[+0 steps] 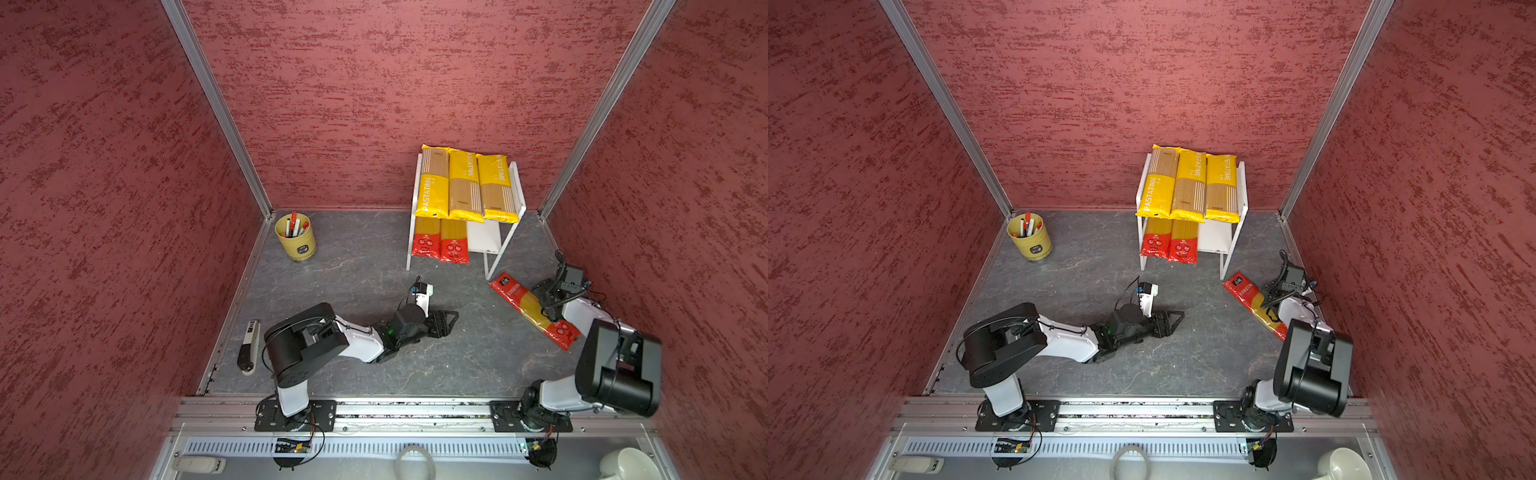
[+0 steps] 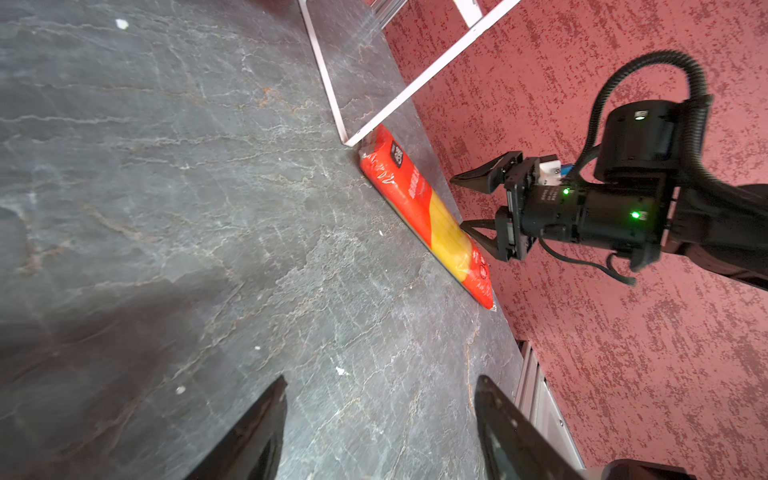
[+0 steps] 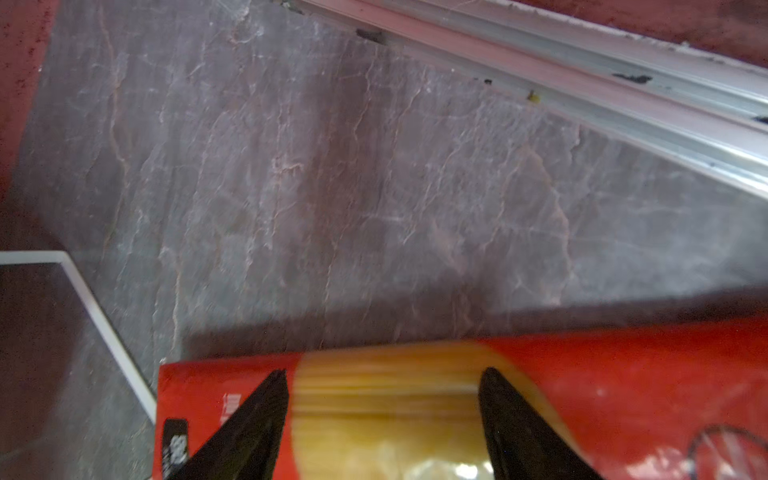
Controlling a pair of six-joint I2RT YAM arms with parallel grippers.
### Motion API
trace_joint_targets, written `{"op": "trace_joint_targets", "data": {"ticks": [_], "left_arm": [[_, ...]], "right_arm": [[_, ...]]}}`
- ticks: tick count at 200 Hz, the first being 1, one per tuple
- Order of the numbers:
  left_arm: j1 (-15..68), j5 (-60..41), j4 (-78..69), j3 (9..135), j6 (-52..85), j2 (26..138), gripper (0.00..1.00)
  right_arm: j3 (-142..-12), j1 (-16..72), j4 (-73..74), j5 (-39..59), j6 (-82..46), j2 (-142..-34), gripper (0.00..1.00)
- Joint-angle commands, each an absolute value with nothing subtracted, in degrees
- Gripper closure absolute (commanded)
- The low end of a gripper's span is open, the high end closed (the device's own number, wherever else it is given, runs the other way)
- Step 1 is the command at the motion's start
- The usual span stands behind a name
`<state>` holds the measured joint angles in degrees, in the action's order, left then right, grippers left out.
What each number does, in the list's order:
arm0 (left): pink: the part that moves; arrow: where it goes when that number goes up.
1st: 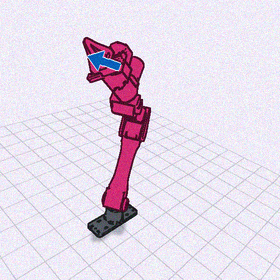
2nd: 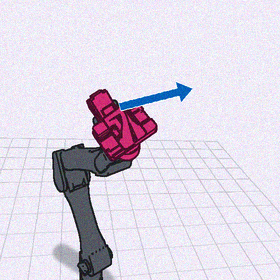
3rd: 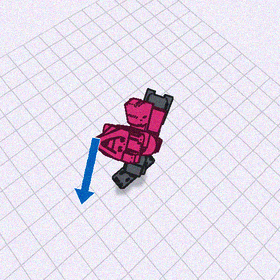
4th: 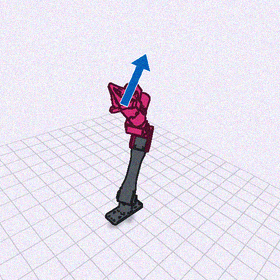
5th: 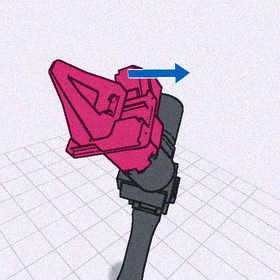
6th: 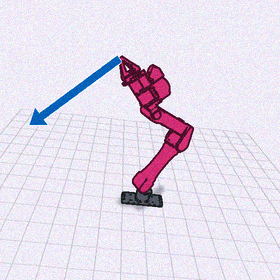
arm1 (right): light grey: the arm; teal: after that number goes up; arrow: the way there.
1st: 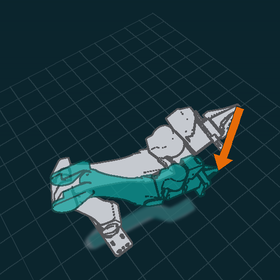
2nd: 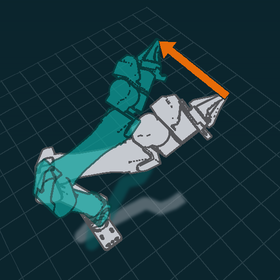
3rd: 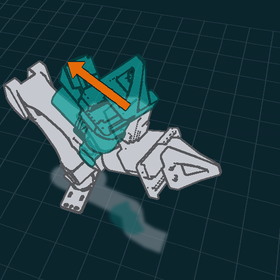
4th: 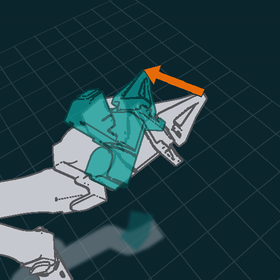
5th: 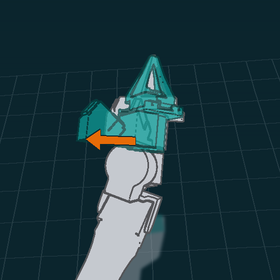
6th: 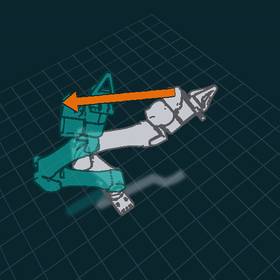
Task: Place and organize the pasta boxes and bags onto the shelf
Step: 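Grasp the red pack with the right gripper and drag it toward the left gripper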
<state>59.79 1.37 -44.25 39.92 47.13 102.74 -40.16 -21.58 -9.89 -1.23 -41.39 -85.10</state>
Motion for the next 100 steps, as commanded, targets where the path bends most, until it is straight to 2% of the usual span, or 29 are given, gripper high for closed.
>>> {"op": "trace_joint_targets", "data": {"ticks": [1,20,44,100], "left_arm": [[59.86,1.46,-44.66,39.20,46.76,101.34,0.29],[59.73,1.26,-45.42,39.02,47.13,101.54,0.29],[59.53,1.03,-45.18,39.02,47.36,101.68,0.28],[58.62,-1.84,-44.94,42.94,49.33,105.40,0.29]], "right_arm": [[-37.48,-22.33,-7.60,5.51,-40.21,-86.93,0.29],[-32.29,-22.03,-5.74,10.17,-41.19,-85.20,0.33],[-27.62,-20.20,-8.96,12.73,-39.96,-80.78,0.34],[-19.51,-12.65,-13.84,12.98,-45.90,-67.73,0.35]]}}
